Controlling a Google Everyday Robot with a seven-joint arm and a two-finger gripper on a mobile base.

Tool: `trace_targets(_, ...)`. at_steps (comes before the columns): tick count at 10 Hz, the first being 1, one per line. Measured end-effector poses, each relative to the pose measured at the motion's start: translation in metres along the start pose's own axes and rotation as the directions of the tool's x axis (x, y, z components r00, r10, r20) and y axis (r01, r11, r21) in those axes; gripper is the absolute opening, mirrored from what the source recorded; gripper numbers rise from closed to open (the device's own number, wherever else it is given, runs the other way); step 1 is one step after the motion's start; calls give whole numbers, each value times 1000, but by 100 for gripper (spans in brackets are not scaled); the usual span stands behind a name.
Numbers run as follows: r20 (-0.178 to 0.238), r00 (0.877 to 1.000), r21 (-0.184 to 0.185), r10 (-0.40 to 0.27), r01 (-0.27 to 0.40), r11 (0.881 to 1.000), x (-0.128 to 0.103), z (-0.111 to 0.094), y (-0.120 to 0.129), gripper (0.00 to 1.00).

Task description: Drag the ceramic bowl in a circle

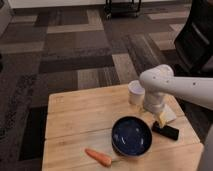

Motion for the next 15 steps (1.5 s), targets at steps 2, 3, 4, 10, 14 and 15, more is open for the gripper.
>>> trace_targets(2,4,999,36,48,-49,998,9,2,-24,65)
trace_targets(3,8,999,37,44,-45,998,9,2,-24,65)
trace_targets(4,3,999,37,49,-49,998,10,2,-25,65)
trace_targets(10,4,999,38,46,-46,998,10,2,-24,65)
trace_targets(14,4,999,38,46,-47,998,10,2,-24,65)
trace_targets(15,4,999,38,46,-47,998,10,2,-24,65)
